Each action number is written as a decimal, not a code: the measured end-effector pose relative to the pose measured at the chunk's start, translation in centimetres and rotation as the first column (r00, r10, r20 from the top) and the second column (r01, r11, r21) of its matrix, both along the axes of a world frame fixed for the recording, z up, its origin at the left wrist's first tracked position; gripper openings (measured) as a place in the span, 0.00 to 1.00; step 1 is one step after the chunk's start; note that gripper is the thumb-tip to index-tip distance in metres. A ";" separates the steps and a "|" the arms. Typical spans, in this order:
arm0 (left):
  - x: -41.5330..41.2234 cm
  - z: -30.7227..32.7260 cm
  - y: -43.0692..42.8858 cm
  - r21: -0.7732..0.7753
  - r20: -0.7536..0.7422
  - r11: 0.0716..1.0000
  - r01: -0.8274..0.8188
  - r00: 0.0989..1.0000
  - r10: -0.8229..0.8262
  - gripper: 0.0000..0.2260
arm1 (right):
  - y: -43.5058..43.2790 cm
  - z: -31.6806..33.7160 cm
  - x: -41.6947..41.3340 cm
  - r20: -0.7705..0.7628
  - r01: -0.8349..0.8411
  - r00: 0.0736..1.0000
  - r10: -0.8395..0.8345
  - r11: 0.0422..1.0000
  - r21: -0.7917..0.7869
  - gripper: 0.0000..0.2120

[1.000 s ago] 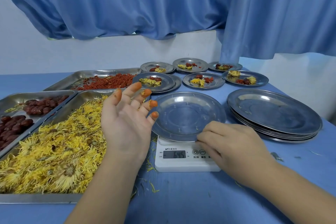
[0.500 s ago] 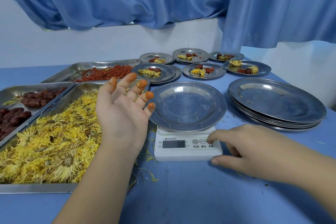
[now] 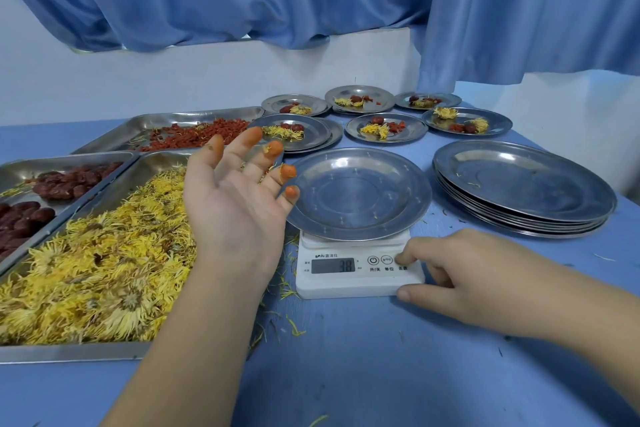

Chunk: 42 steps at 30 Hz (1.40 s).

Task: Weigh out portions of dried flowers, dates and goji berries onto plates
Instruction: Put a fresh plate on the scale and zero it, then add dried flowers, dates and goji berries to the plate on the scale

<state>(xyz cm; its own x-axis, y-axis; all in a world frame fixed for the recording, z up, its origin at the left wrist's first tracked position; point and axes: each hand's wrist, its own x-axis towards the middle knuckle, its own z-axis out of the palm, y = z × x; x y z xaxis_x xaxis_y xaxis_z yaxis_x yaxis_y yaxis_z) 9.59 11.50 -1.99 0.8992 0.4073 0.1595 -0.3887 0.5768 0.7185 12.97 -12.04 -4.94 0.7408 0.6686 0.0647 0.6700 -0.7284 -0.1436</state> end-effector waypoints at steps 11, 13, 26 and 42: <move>0.2 0.0 -0.2 0.011 -0.010 1.000 0.010 1.000 -0.010 0.16 | -0.3 0.4 0.2 -0.004 -0.039 0.999 0.039 0.998 0.058 0.24; 0.2 0.1 -0.3 0.042 -0.021 0.999 0.014 1.000 -0.013 0.15 | 0.2 0.2 0.2 0.020 -0.049 0.999 0.047 0.991 0.125 0.20; 0.1 0.8 -1.2 0.147 -0.012 0.989 0.005 1.000 -0.003 0.13 | 4.6 1.0 -1.2 0.216 -0.127 0.976 -0.035 0.714 0.688 0.08; -1.5 2.4 1.4 0.881 -0.135 0.468 -0.066 0.913 0.384 0.05 | 7.0 -0.2 -0.2 0.386 -0.203 0.922 -0.038 0.801 0.563 0.23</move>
<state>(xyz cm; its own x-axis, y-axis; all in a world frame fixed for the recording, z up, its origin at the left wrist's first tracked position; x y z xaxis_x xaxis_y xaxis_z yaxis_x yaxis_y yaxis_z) 8.07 12.88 0.43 0.8586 0.4086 0.3097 -0.1047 -0.4517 0.8860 12.74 -5.01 -5.13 0.5257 0.4689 0.7098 0.8128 -0.5229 -0.2566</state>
